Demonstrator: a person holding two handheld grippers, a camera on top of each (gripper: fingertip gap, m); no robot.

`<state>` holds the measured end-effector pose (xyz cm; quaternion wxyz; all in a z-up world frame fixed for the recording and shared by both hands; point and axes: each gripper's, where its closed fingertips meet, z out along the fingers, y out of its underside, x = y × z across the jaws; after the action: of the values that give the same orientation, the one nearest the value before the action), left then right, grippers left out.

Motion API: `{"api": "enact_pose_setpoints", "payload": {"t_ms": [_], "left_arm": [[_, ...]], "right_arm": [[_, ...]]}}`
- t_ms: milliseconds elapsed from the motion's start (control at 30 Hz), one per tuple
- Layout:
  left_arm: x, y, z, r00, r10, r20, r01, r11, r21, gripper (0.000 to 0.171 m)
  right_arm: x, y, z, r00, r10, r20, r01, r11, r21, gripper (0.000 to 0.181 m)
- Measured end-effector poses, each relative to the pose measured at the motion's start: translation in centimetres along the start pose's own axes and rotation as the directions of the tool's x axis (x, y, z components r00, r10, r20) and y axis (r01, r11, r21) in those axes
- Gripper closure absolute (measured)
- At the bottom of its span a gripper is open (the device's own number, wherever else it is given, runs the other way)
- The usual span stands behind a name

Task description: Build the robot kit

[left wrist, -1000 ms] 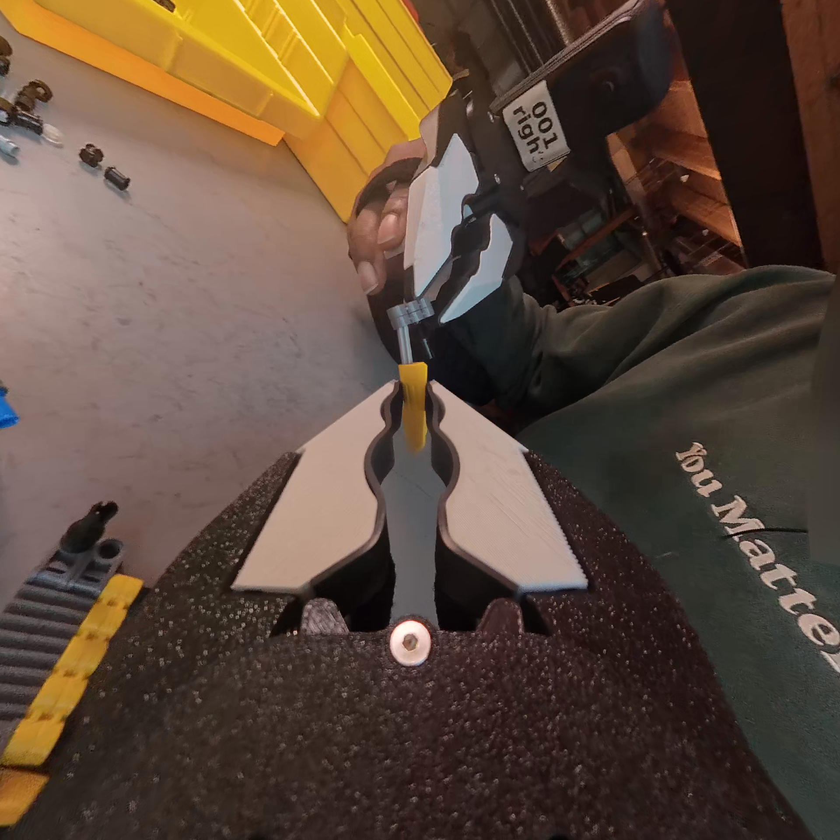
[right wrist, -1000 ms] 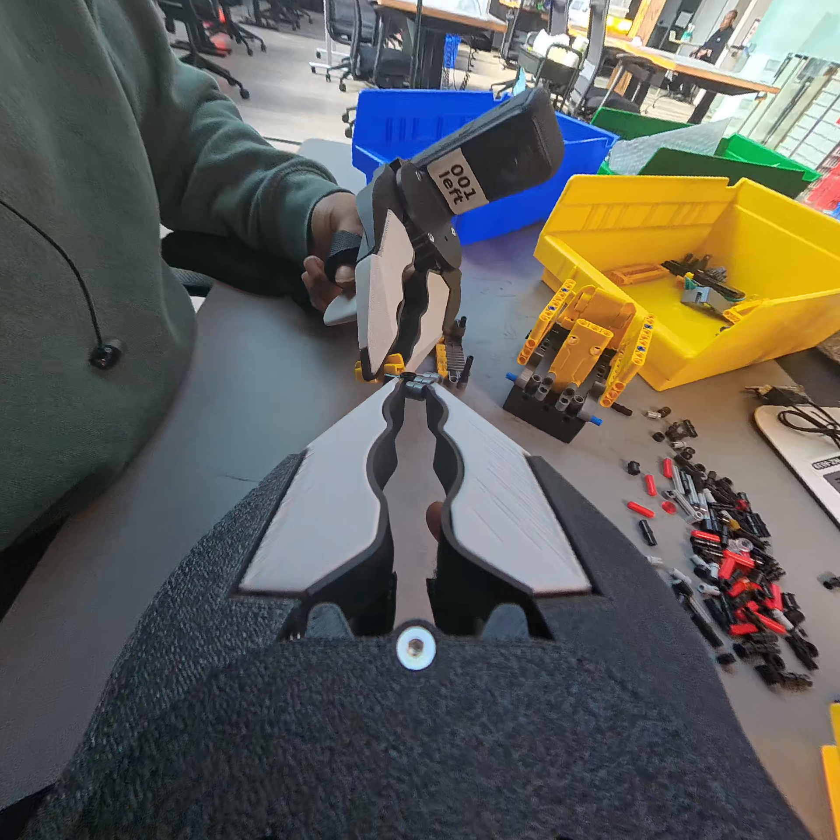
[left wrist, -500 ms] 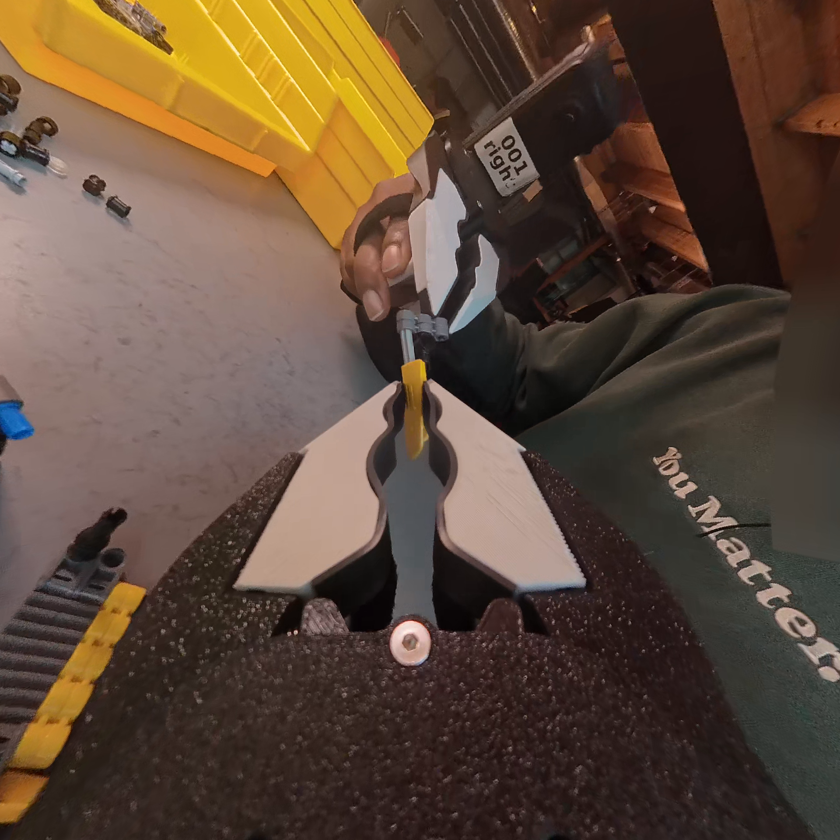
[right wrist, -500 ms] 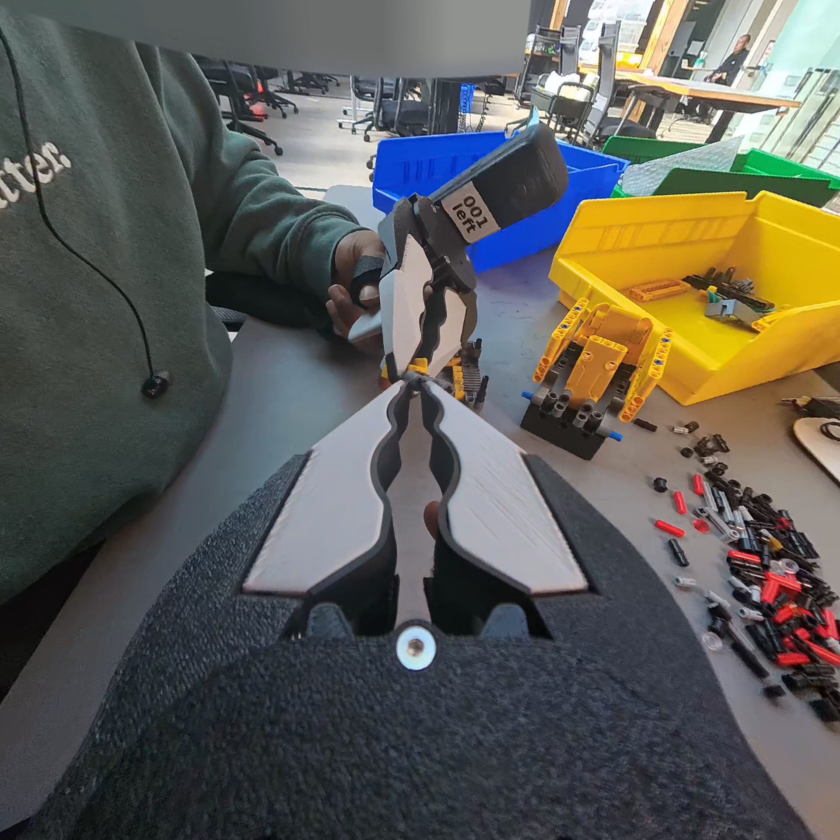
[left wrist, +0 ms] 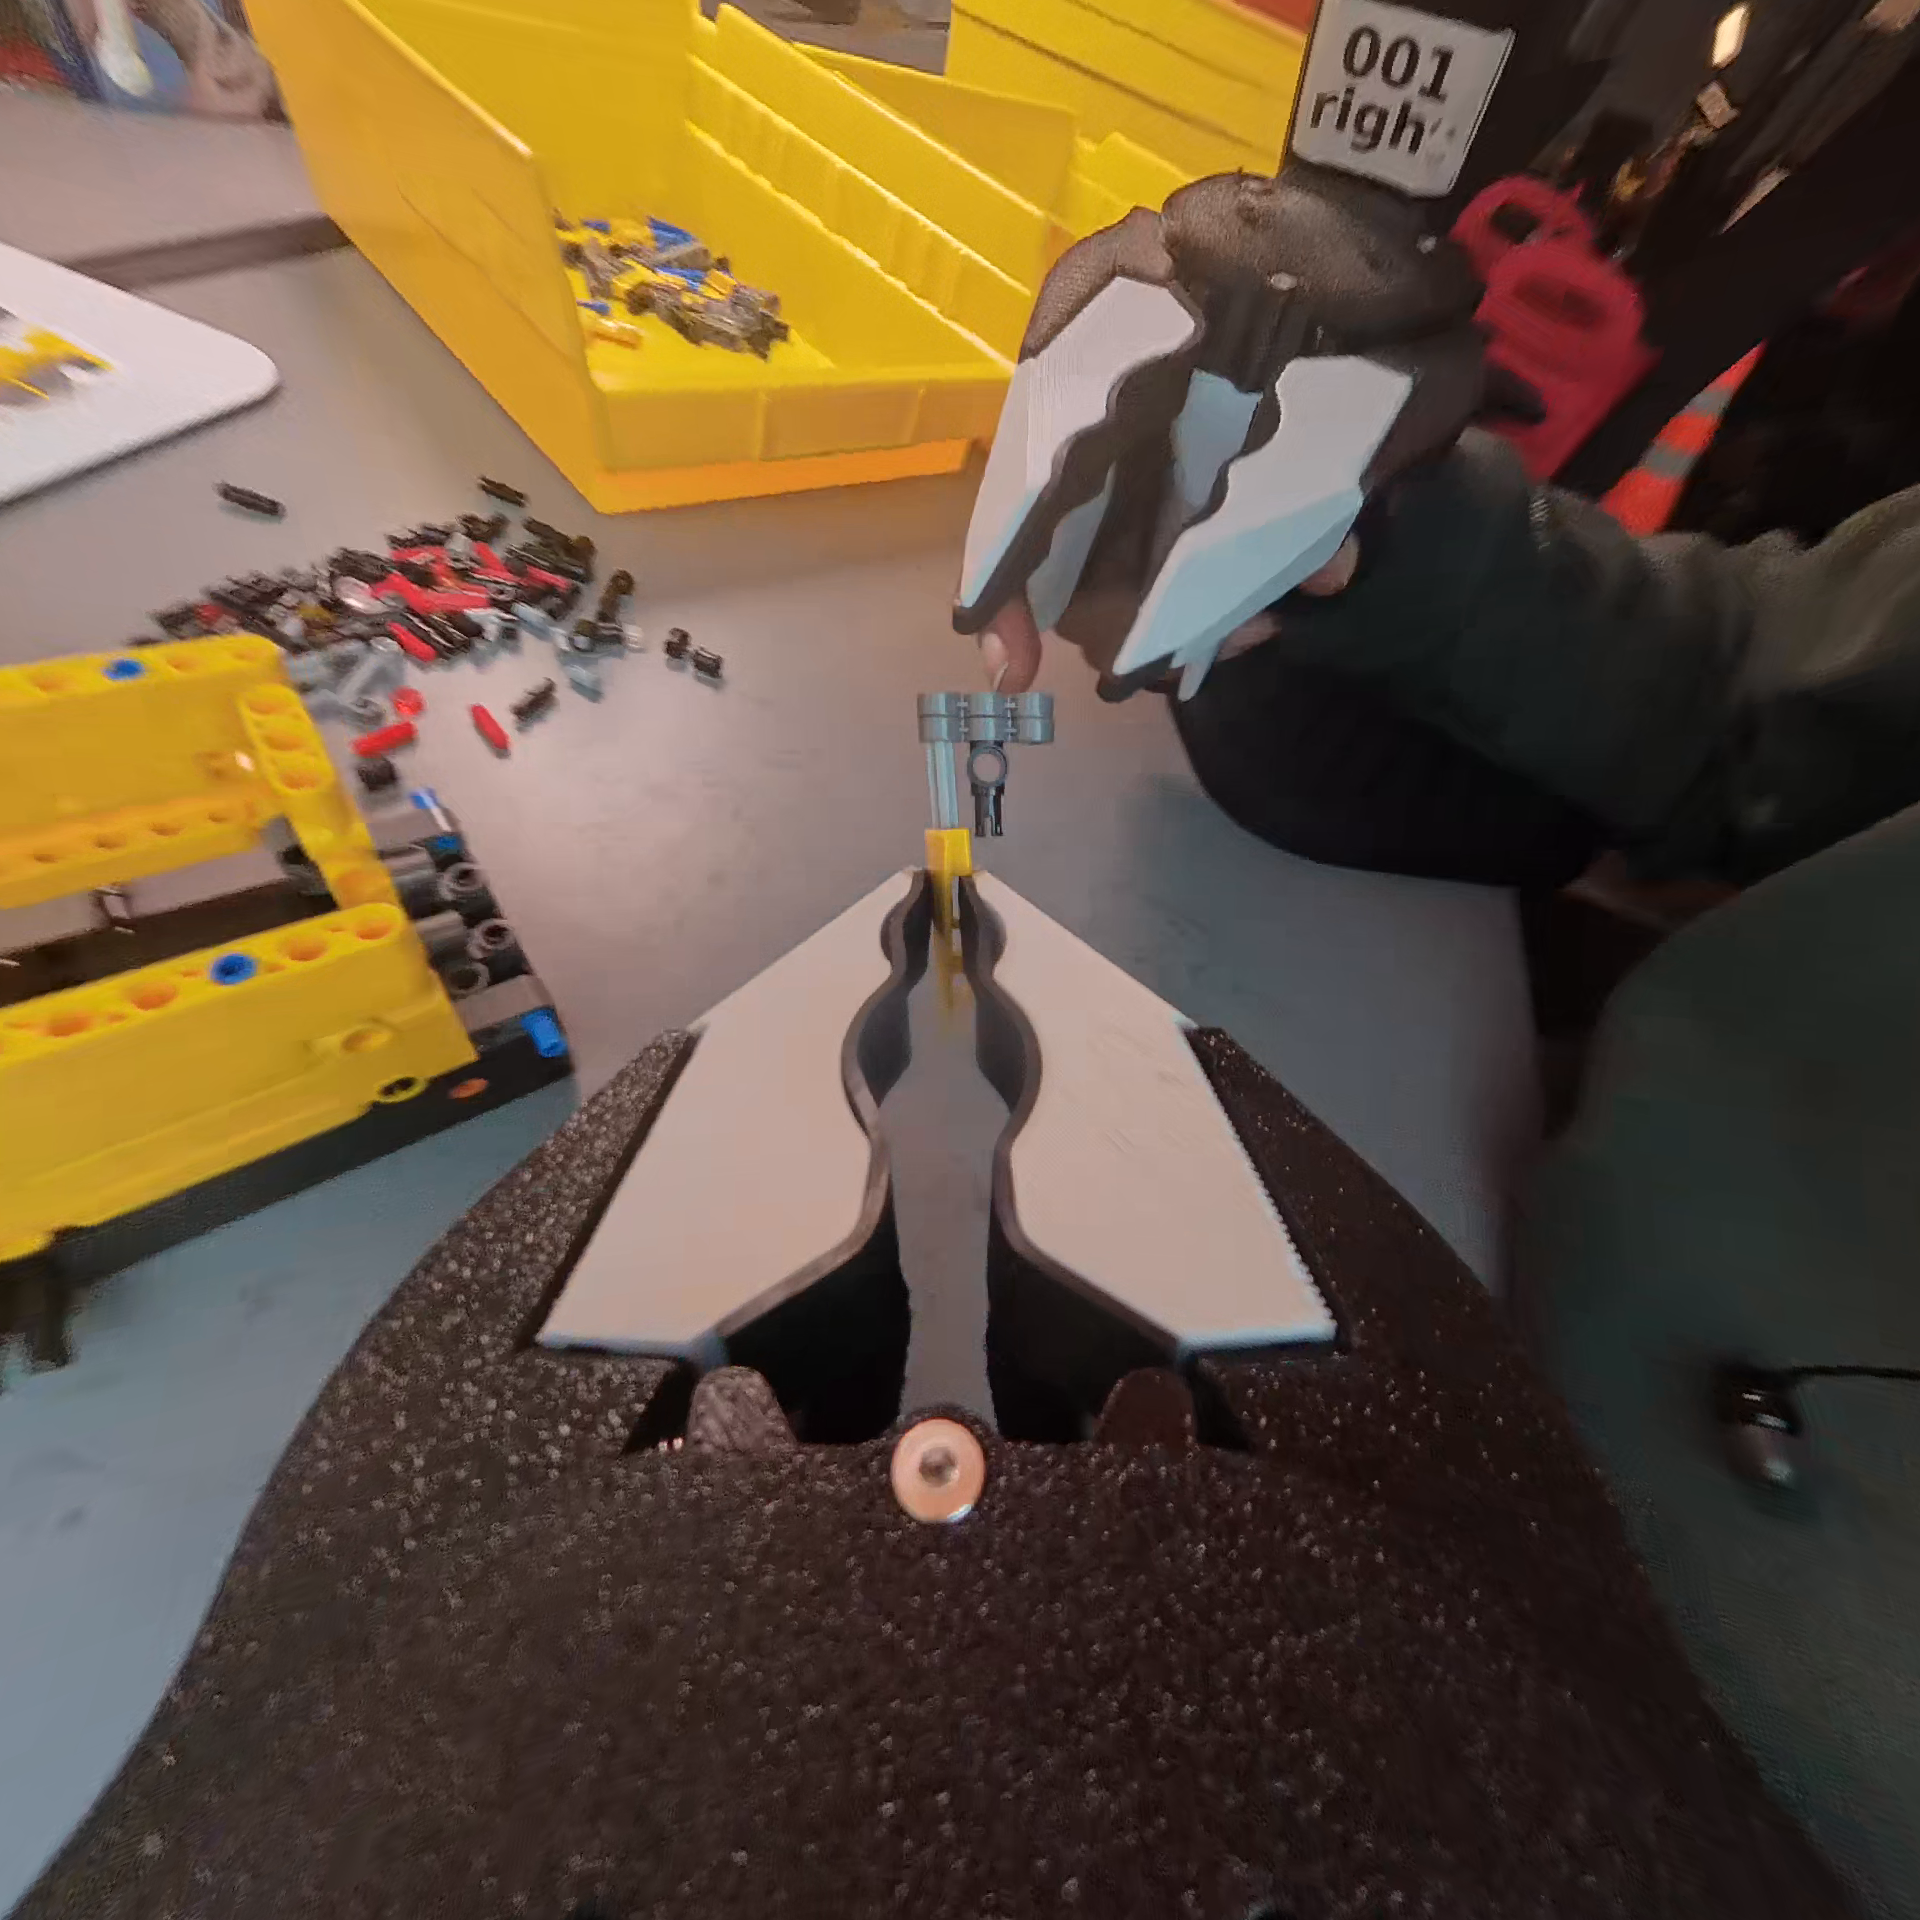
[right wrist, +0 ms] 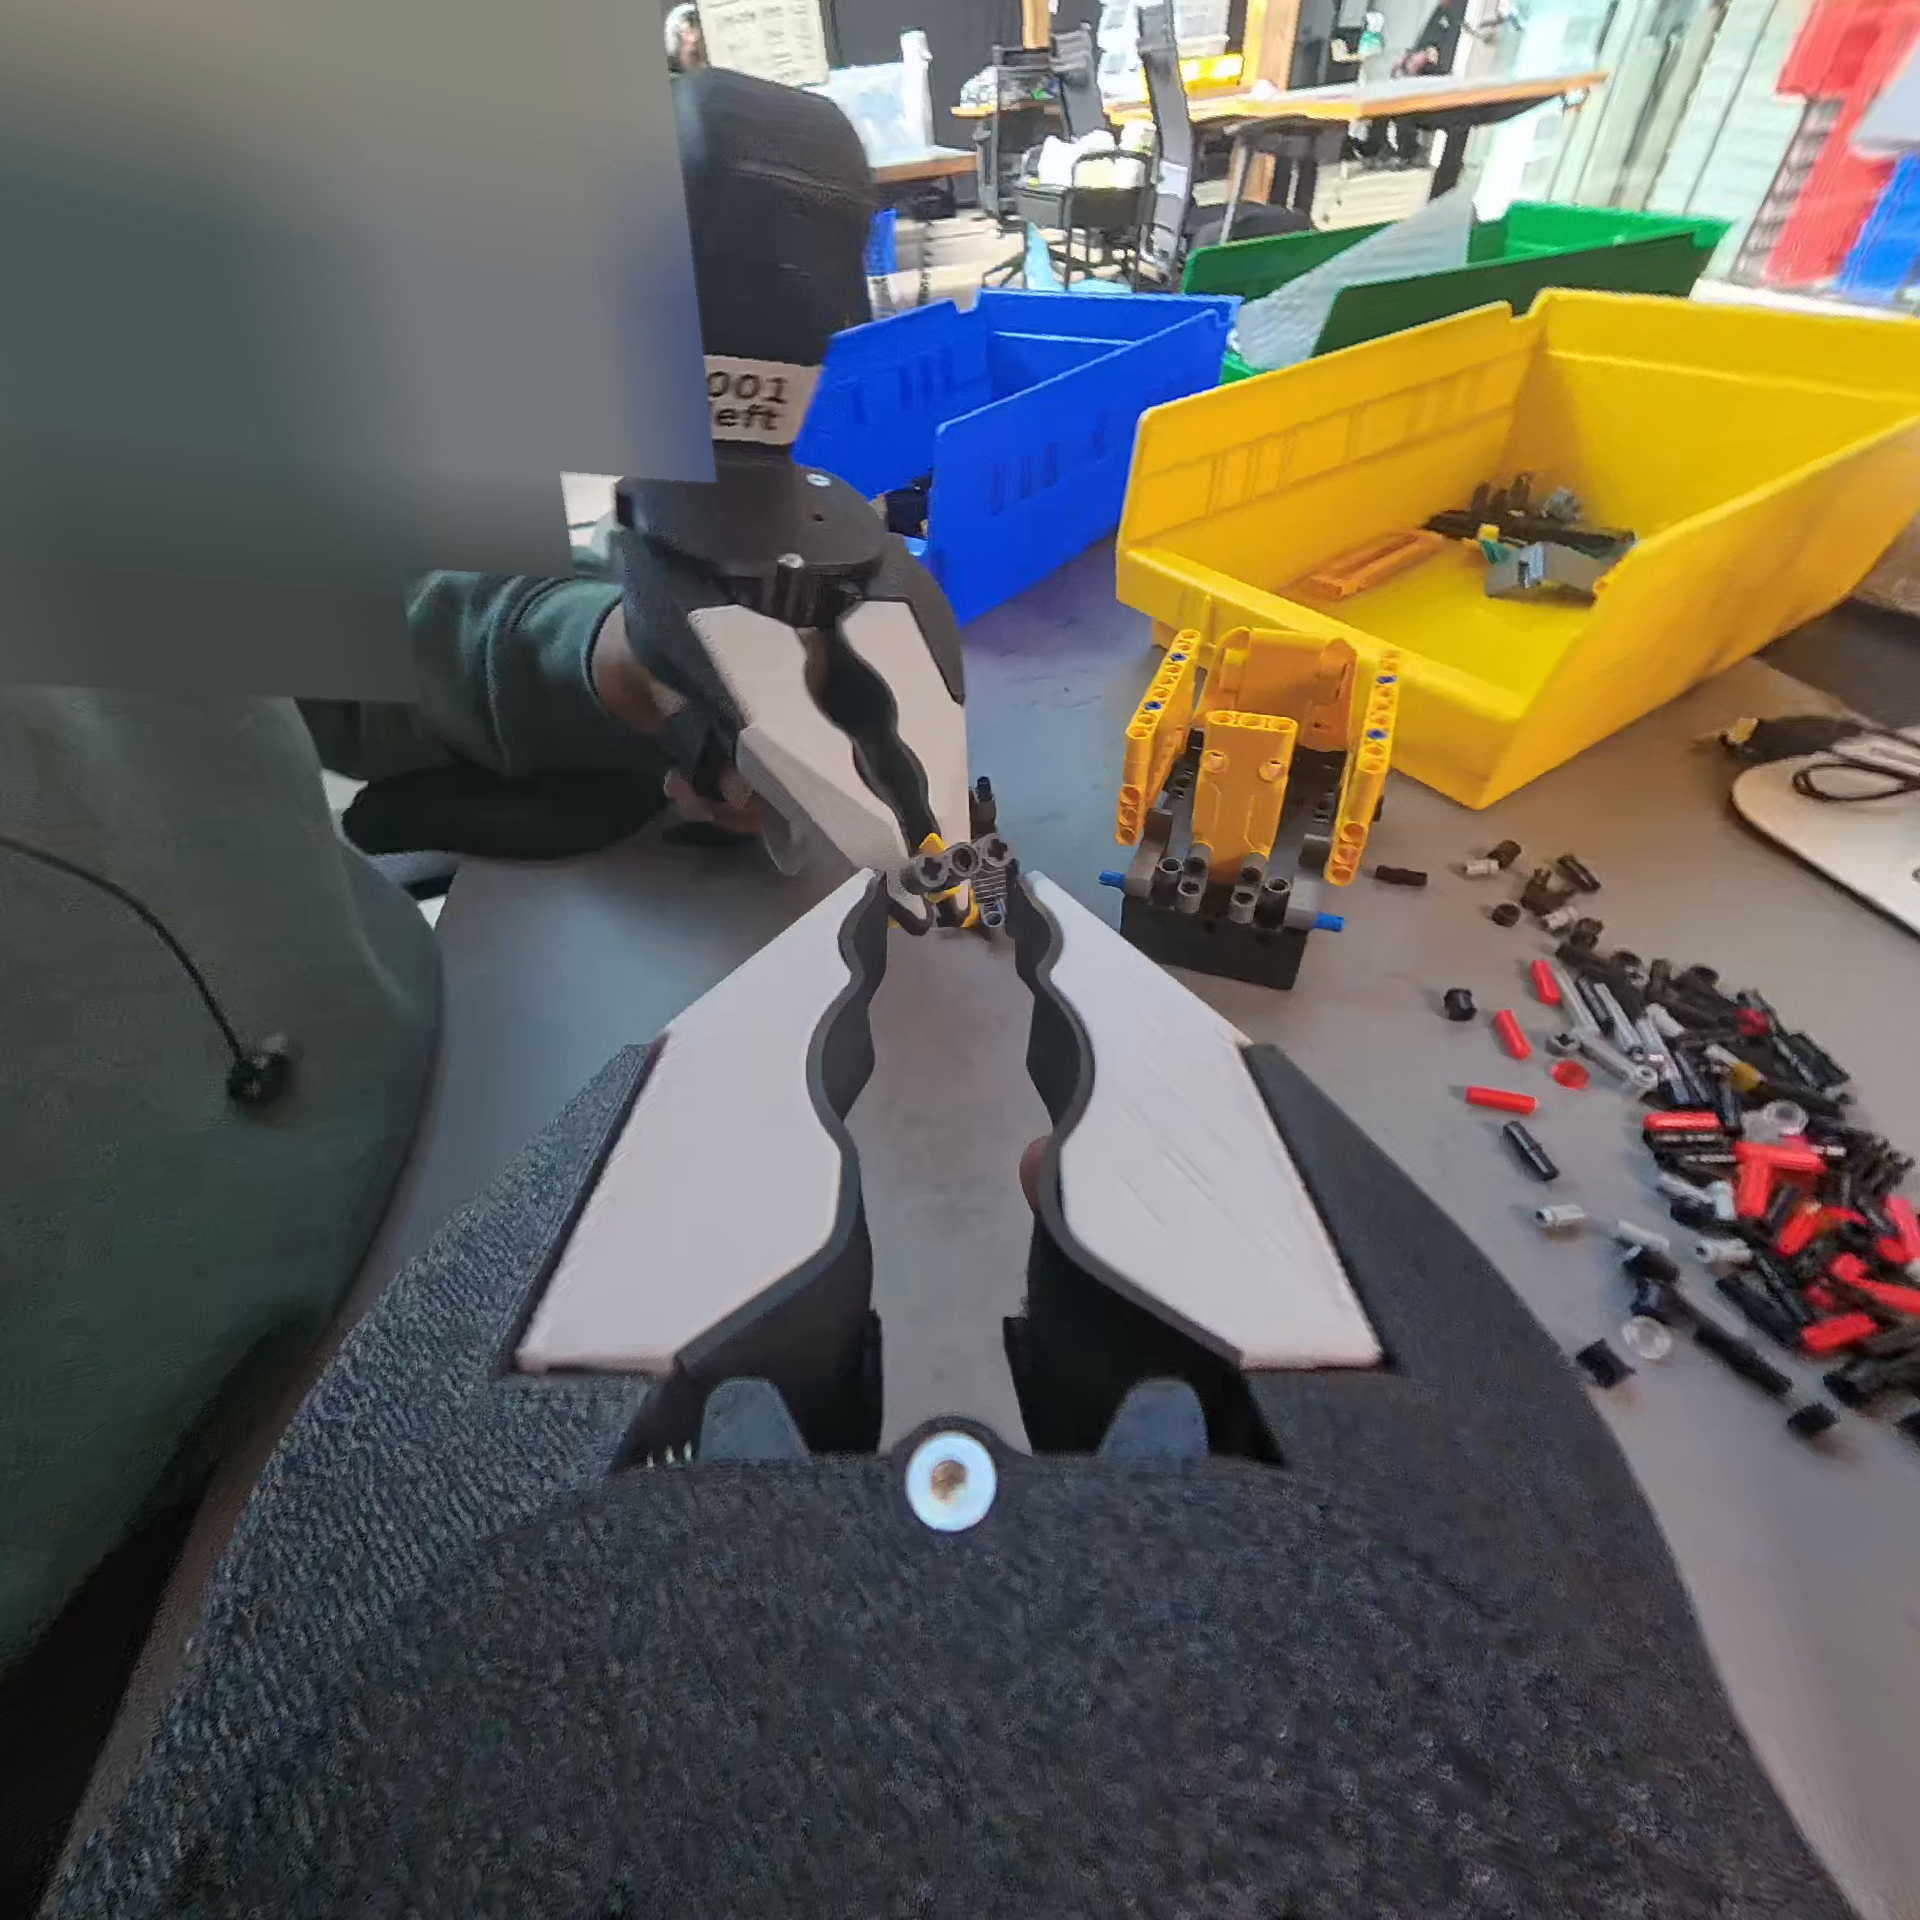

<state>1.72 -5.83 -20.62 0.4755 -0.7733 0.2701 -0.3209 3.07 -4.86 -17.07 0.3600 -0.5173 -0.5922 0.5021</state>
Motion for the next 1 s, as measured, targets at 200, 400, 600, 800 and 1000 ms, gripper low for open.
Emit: {"api": "enact_pose_setpoints", "payload": {"t_ms": [200, 400, 600, 800, 1000], "left_arm": [[-2.4, -0.2, -0.5, 0.86, 0.407, 0.309, -0.389, 0.913, -0.121, 0.168], [-2.9, -0.1, -0.5, 0.621, 0.677, 0.394, -0.62, 0.733, -0.281, 0.168], [-2.7, -0.1, -0.3, 0.436, 0.812, 0.389, -0.731, 0.571, -0.374, 0.168], [-2.2, -0.3, -0.4, 0.339, 0.861, 0.38, -0.776, 0.484, -0.404, 0.169], [-1.7, 0.3, -0.1, 0.317, 0.886, 0.338, -0.791, 0.443, -0.421, 0.169]], "right_arm": [[0.6, 0.4, 1.5, 0.961, 0.276, -0.006, -0.276, 0.961, 0.002, 0.159], [1.1, 1.6, 2.1, 0.944, 0.327, -0.046, -0.329, 0.944, -0.032, 0.169], [0.9, 1.9, 2.2, 0.952, 0.301, -0.048, -0.303, 0.951, -0.053, 0.175], [0.4, 2.1, 2.1, 0.972, 0.233, -0.03, -0.234, 0.969, -0.082, 0.176], [-0.1, 2.9, 2.0, 0.979, 0.204, -0.003, -0.203, 0.971, -0.125, 0.176]]}}
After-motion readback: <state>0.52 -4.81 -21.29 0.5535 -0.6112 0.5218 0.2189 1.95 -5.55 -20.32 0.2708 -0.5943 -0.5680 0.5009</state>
